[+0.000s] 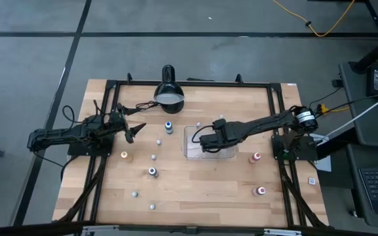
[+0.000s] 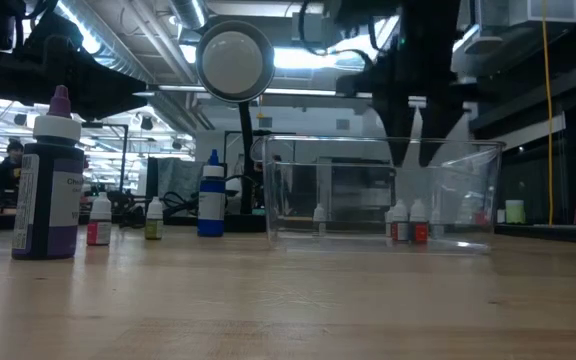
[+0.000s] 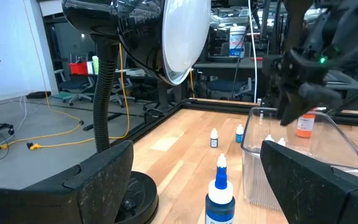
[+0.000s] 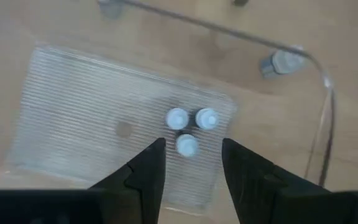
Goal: Pick & Place food coloring
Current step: Put the small purple food coloring bottle into the transparent bin
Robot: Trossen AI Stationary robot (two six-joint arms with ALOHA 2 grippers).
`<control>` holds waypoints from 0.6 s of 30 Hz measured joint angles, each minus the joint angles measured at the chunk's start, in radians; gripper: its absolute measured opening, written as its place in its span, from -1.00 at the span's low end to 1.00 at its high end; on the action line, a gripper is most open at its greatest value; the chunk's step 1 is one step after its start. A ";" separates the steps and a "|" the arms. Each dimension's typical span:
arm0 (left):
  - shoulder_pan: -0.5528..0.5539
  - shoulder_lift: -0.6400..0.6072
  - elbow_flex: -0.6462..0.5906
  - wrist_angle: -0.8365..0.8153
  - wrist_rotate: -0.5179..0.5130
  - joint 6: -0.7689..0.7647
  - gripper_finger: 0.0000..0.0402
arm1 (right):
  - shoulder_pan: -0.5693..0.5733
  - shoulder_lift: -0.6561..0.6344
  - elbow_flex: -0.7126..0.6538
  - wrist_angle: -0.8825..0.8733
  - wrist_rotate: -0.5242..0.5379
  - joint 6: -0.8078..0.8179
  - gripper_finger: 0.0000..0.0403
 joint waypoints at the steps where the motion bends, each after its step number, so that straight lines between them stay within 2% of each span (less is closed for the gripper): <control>1: 0.000 0.000 0.000 0.000 0.000 0.000 0.73 | -0.002 0.000 0.016 -0.024 0.005 0.000 -0.21; 6: 0.000 0.000 0.000 0.000 0.000 0.000 0.73 | -0.021 0.000 0.107 -0.127 0.037 -0.078 -0.21; 13: 0.000 0.000 0.000 0.000 0.000 0.000 0.73 | -0.070 0.001 0.264 -0.183 0.109 -0.353 -0.21; 18: 0.000 0.000 0.000 0.000 0.000 0.000 0.73 | -0.134 0.001 0.369 -0.209 0.124 -0.572 -0.03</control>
